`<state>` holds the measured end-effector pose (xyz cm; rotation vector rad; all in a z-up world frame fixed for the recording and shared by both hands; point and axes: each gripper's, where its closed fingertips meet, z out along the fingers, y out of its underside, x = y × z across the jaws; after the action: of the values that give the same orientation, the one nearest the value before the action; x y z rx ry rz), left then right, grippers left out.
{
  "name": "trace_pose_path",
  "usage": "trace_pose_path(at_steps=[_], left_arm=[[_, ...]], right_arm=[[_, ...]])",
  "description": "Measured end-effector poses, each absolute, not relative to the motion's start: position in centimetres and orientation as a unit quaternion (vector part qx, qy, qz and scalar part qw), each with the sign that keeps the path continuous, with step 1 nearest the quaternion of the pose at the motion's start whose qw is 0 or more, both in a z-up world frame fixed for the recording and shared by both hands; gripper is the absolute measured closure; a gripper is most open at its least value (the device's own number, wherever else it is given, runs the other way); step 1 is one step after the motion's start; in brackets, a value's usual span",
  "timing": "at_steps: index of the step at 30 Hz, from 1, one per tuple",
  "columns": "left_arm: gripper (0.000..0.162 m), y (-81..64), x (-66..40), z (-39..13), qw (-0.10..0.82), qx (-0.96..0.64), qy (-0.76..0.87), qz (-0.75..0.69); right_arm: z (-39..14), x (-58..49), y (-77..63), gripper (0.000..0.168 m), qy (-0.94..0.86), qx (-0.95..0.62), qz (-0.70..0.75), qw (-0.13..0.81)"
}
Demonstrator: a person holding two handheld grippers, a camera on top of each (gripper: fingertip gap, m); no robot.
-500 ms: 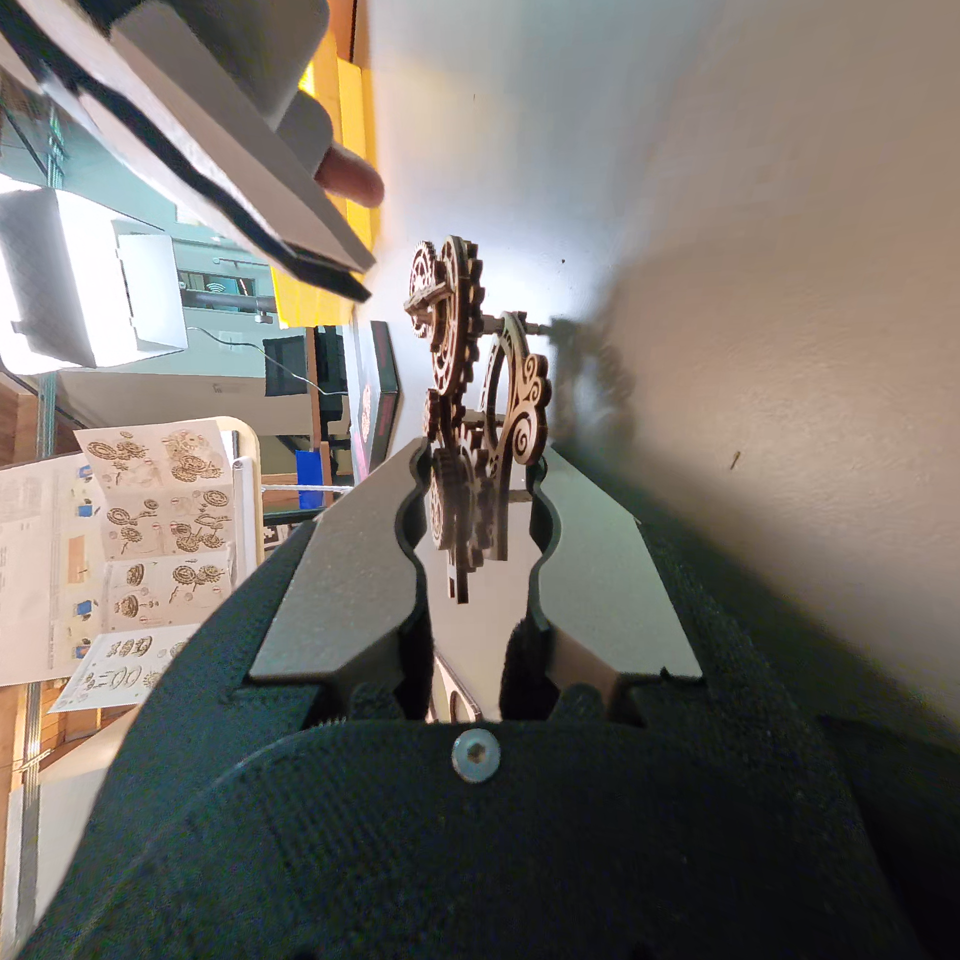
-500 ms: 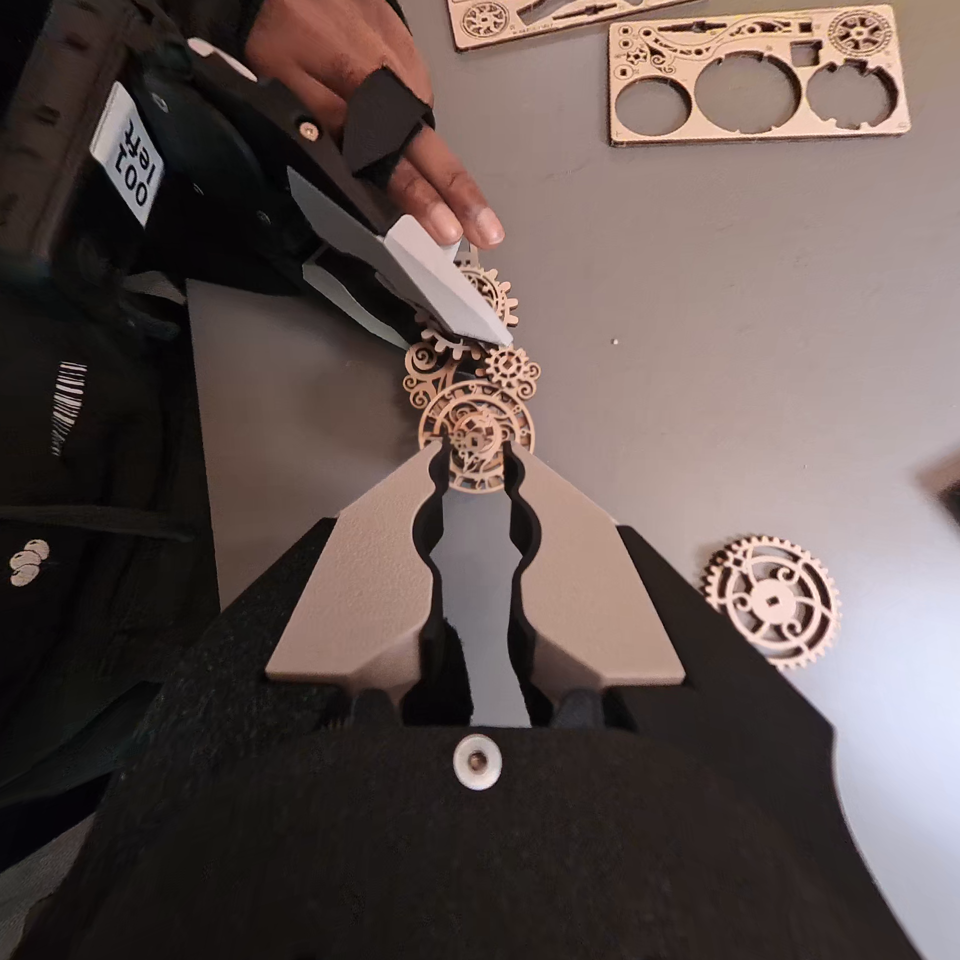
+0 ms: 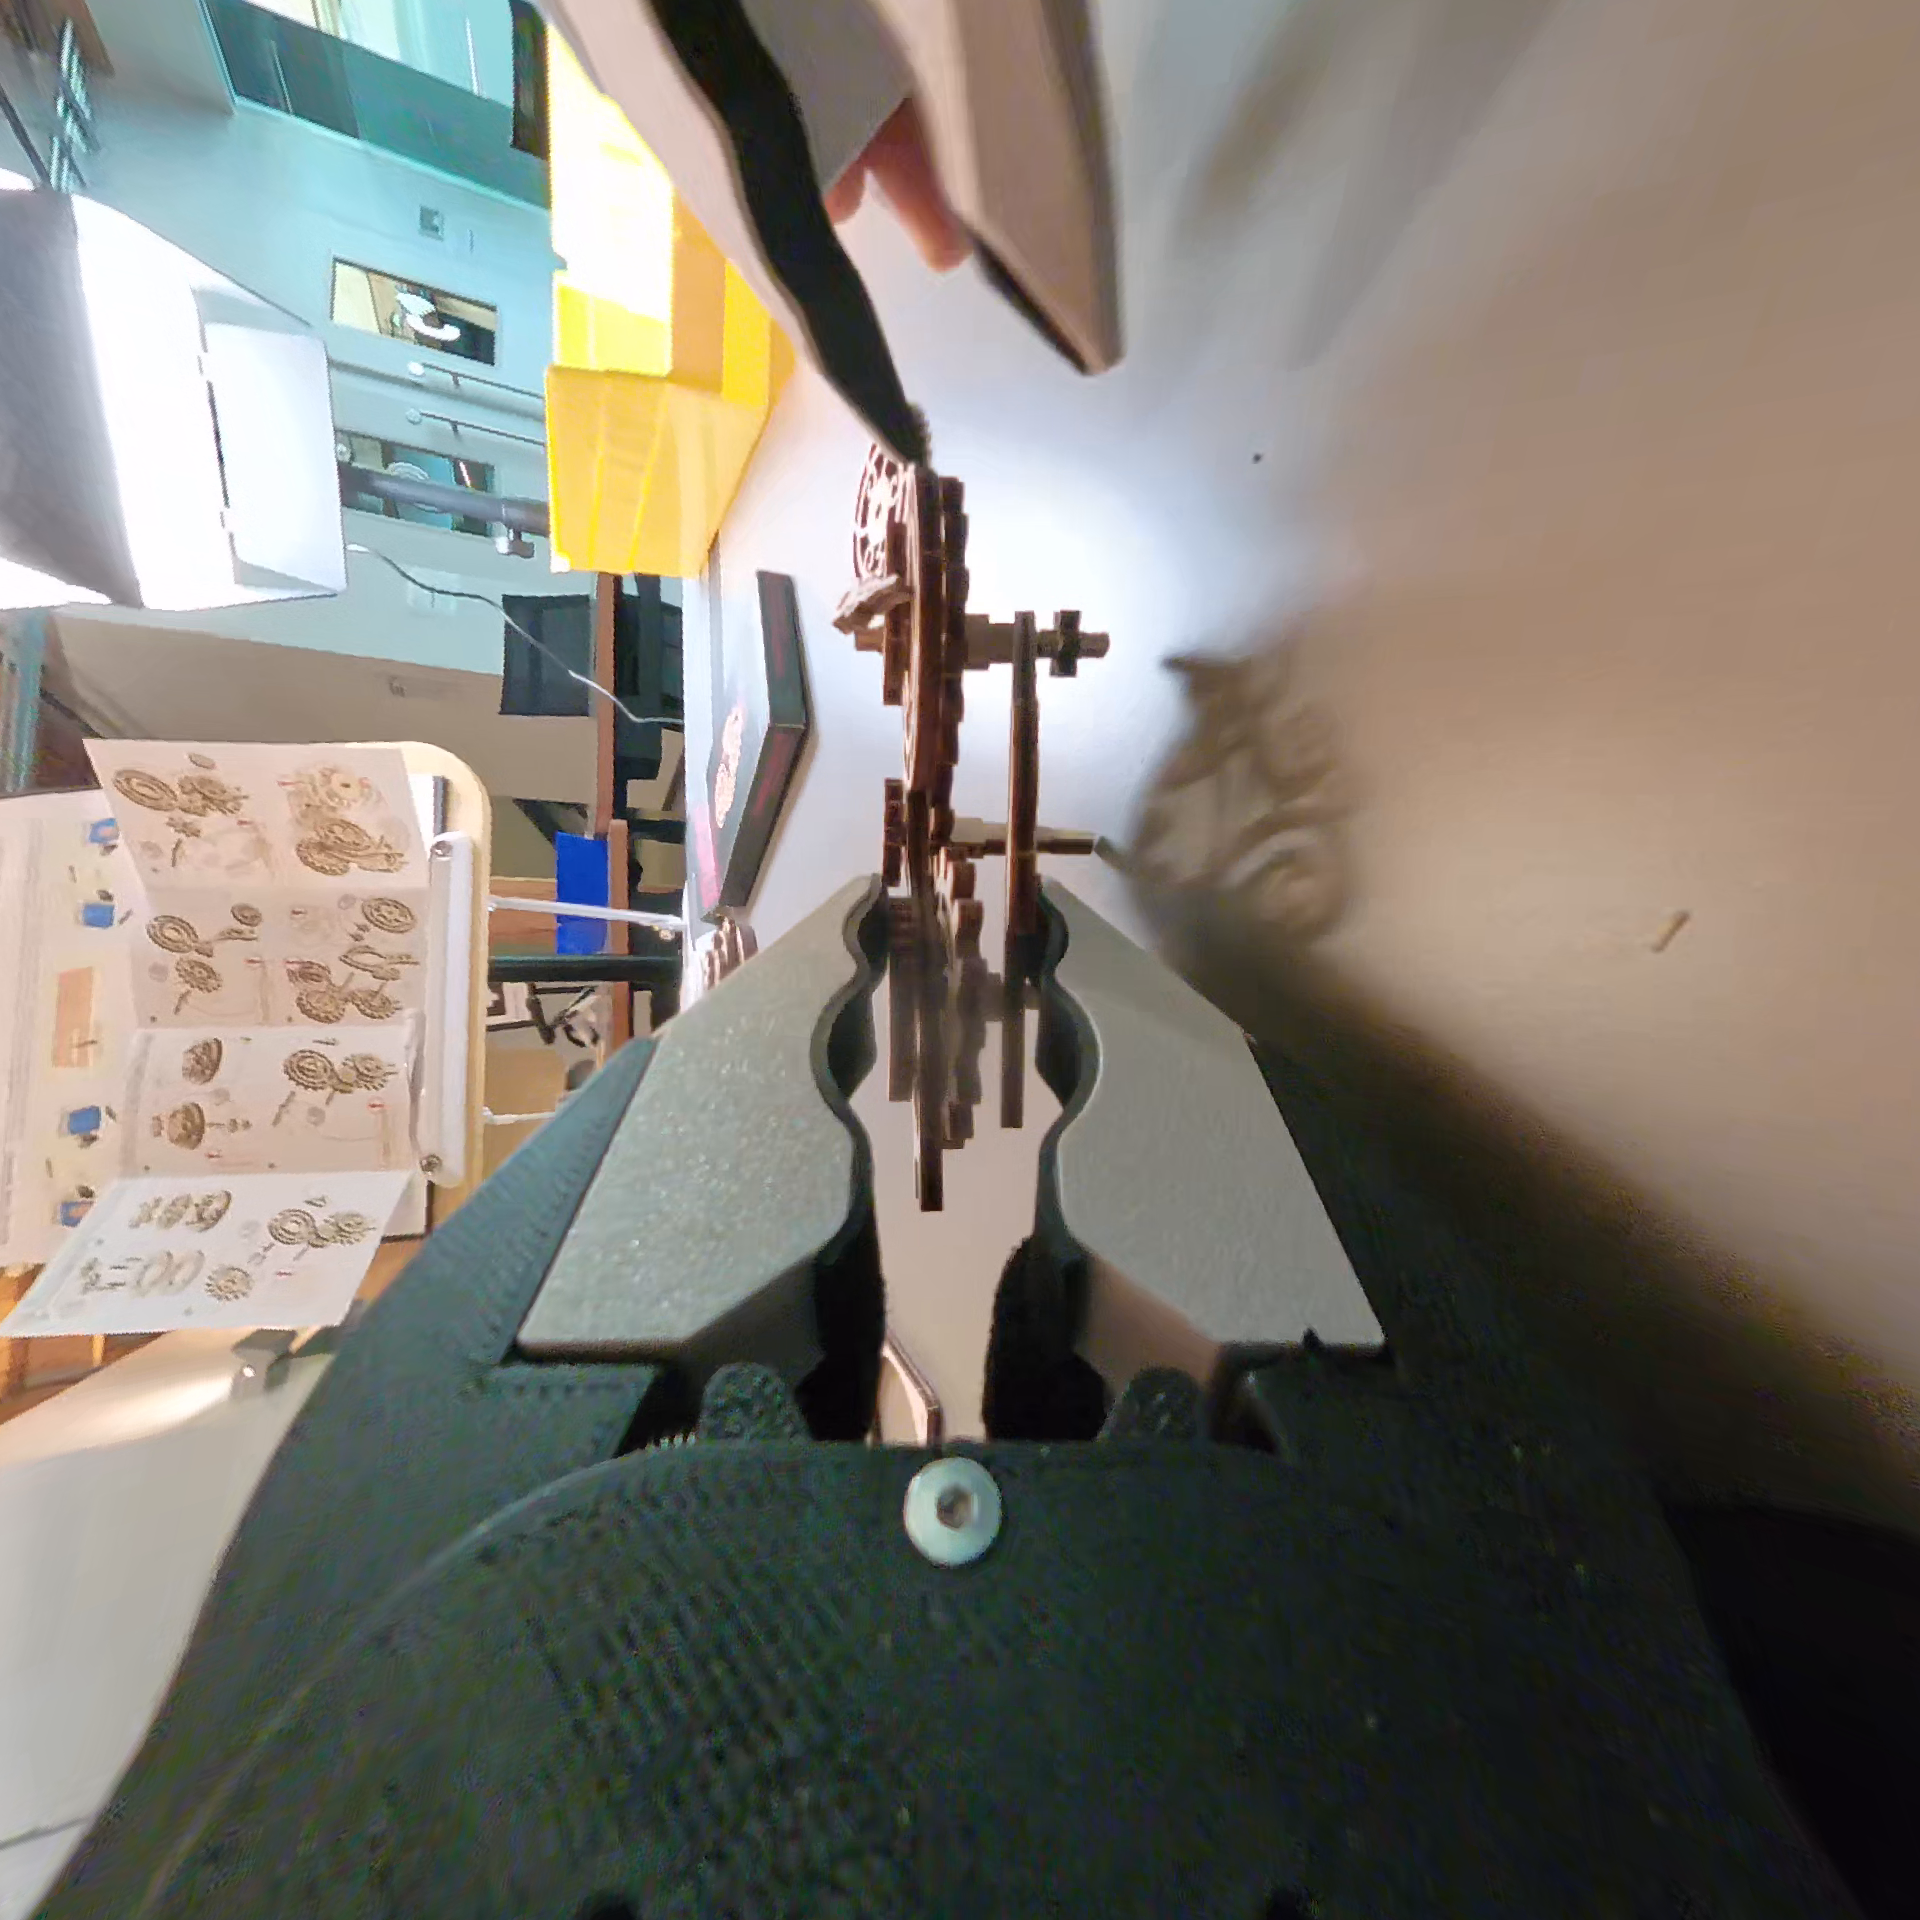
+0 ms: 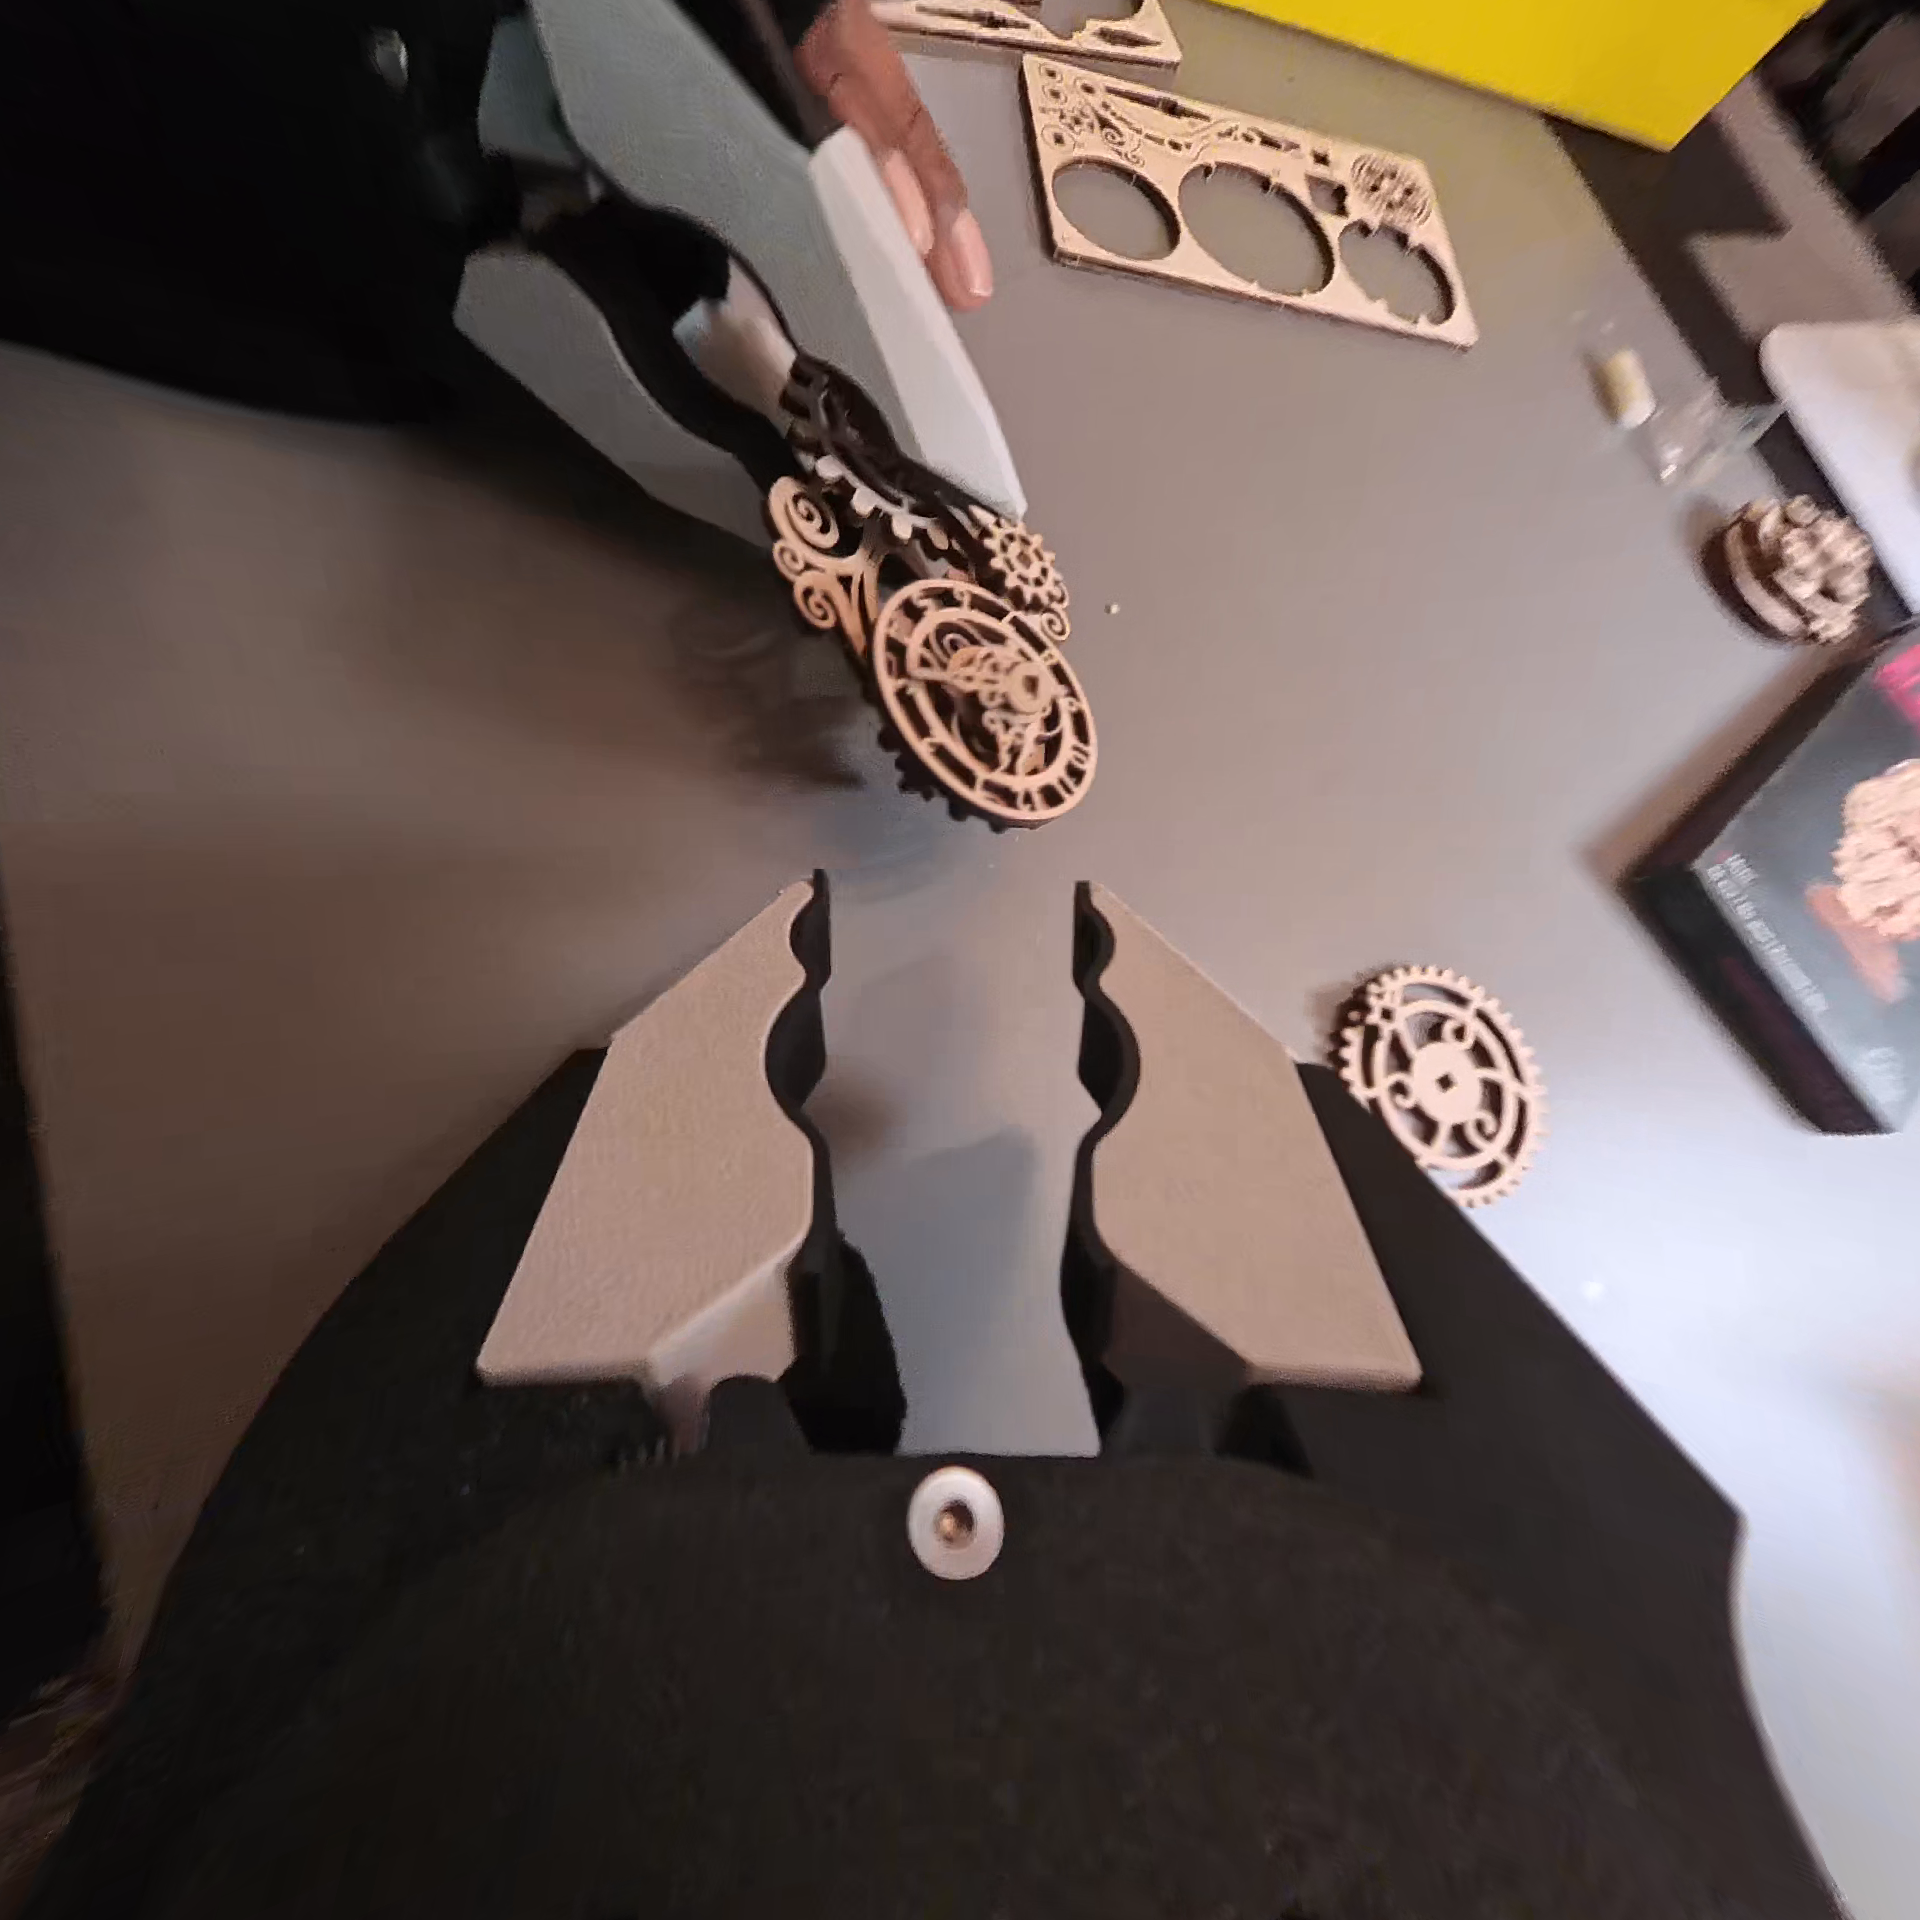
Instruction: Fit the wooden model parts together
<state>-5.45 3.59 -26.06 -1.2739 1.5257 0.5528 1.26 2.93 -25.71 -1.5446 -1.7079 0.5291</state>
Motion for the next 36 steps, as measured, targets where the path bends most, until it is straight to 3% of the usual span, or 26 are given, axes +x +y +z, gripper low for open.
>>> trace_pose_path(at_steps=[6, 9, 25, 36], left_arm=[[0.138, 4.1, -5.6, -25.5, 0.530, -0.548, 0.617, 0.198], [0.138, 4.0, -5.5, -25.3, 0.539, -0.553, 0.611, 0.175], [0.136, 4.4, -5.8, -25.7, 0.536, -0.619, 0.572, 0.050], [0.123, 4.8, -6.7, -25.2, 0.540, -0.654, 0.530, -0.015]], right_arm=[[-25.6, -1.1, 4.6, 0.118, -0.696, -0.514, 0.149, 0.480], [-25.2, -2.1, 4.5, 0.128, -0.711, -0.473, 0.152, 0.497], [-25.2, -2.0, 4.3, 0.134, -0.726, -0.453, 0.160, 0.492], [-25.3, -1.4, 5.8, 0.138, -0.719, -0.440, 0.101, 0.528]])
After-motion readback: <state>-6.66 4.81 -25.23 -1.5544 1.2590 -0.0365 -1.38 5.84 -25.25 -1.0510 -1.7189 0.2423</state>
